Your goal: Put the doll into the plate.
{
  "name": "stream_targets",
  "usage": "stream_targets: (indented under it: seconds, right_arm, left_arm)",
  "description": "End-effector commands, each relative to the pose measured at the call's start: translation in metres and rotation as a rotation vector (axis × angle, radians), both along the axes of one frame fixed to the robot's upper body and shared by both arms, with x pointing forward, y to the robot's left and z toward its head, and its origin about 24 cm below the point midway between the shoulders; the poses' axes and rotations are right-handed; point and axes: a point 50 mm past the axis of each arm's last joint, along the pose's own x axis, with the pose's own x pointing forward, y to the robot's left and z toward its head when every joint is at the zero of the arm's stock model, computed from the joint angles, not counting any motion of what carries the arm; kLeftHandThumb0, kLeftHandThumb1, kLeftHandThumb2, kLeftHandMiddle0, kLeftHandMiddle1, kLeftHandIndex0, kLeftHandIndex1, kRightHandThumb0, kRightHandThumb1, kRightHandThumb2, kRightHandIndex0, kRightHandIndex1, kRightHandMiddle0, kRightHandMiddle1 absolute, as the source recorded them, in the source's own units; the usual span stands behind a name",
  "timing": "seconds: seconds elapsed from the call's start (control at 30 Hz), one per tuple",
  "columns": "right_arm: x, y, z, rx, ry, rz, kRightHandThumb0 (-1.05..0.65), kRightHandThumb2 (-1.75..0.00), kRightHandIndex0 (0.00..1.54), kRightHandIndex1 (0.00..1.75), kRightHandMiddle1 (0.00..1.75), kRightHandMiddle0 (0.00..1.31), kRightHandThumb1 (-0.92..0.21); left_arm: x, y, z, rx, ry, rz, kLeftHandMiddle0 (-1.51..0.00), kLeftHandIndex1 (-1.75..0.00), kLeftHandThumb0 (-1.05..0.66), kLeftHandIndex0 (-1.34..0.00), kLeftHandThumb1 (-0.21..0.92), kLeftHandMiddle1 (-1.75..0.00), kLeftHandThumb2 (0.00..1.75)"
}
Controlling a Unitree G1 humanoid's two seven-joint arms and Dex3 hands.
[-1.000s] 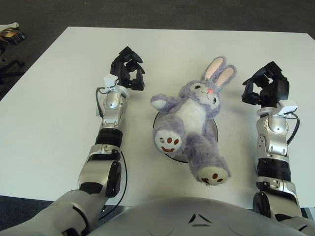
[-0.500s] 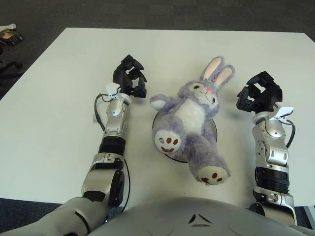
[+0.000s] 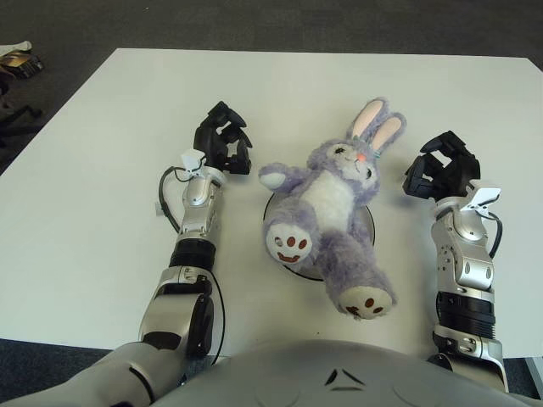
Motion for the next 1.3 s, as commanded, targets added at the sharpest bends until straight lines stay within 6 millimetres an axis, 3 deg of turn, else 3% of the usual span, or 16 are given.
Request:
stream_targets:
  seconds: [0.0,0.37,1.27]
  right_arm:
    - [-0.003,-0.001,-0.003,0.021,0.005,-0.027,-0.01,-1.74,0.89,1.75,1.68,0.72,0.08]
    - [-0.004,0.001,-0.006,0.056,0.045,-0.027,-0.01,-1.75,0.90,1.75,1.62,0.79,0.10]
    - [0.002,0.001,-0.026,0.097,0.120,-0.021,-0.01,-1.75,0.91,1.75,1.62,0.77,0.10]
  left_arm:
    - [-0.003,0.001,-0.009,-0.012,0.021,0.006,-0.90,-1.71,-0.01,-0.69,-0.07,-1.75,1.75]
    - [-0.004,-0.001,-0.014,-0.015,0.032,-0.007,-0.90,-1.71,-0.01,-0.69,-0.07,-1.75,1.75]
    - [-0.006,-0.002,-0.016,0.016,0.033,-0.026,-0.91,-1.67,-0.01,-0.72,-0.08,-1.75,1.75]
